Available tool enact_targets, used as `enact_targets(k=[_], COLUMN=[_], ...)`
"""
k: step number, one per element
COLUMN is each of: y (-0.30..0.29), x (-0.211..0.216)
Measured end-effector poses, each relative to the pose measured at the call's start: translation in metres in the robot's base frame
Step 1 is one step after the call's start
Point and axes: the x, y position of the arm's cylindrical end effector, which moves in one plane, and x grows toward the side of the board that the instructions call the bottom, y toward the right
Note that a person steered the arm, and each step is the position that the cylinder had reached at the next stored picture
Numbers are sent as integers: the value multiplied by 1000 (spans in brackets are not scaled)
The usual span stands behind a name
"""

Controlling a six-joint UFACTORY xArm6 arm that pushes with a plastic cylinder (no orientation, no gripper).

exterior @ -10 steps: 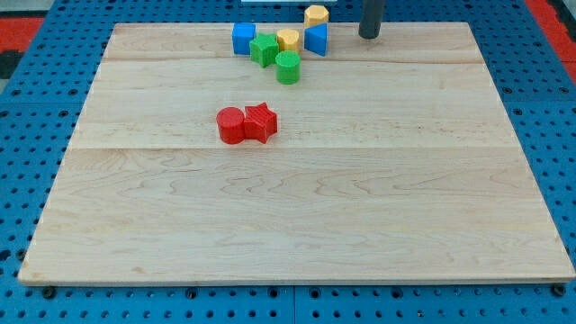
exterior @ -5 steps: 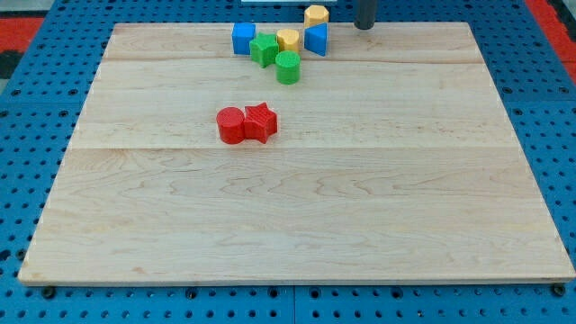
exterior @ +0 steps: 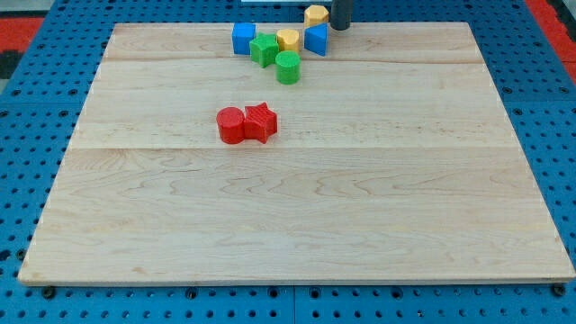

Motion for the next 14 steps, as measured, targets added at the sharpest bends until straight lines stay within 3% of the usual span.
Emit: enact_targets(k=[6, 7, 8, 9, 10, 13, 14], y=[-140, -166, -176, -180, -193, -49, -35], x=[-1, 10, 81, 89, 65, 49, 37])
